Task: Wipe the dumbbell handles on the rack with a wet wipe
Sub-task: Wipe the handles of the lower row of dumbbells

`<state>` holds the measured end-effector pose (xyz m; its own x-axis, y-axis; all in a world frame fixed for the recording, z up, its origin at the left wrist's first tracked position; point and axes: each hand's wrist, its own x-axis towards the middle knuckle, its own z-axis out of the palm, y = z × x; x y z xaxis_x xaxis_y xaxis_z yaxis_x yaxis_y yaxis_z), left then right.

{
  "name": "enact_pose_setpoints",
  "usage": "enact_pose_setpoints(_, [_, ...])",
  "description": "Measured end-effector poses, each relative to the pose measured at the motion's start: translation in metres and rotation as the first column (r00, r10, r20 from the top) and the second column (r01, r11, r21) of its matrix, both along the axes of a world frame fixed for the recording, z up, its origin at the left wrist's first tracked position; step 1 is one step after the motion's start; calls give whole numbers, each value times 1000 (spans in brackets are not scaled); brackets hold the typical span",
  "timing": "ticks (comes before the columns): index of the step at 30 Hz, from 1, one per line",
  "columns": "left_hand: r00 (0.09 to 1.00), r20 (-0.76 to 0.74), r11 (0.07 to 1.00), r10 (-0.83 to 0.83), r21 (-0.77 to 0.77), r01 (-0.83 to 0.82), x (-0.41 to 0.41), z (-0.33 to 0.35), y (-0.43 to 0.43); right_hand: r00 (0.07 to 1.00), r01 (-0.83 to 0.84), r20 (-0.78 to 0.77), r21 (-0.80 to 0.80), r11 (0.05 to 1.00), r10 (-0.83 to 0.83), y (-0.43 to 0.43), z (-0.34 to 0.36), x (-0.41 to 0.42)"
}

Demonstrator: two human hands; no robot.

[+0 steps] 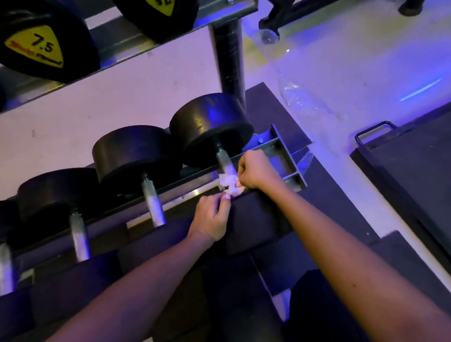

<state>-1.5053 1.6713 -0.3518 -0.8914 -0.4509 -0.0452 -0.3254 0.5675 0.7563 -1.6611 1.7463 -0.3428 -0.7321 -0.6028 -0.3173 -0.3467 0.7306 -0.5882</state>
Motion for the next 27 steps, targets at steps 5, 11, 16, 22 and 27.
enact_pose_setpoints(5, [1000,19,1000,-20,-11,20,-1,7,3,999,-28,39,16,999,27,2,4,-1])
enact_pose_setpoints(11, [995,96,999,-41,25,38,4,-1,-1,994,17,108,4,1000,-17,1,9,1])
enact_pose_setpoints(16, [994,99,999,-44,30,42,3,2,0,993,-31,115,7,999,30,-1,7,-1])
enact_pose_setpoints(22, [993,114,1000,-16,25,13,3,2,0,996,-67,62,13,998,66,-3,7,0])
enact_pose_setpoints(27, [991,127,999,-31,10,30,3,0,0,996,-77,54,3,997,76,-3,6,0])
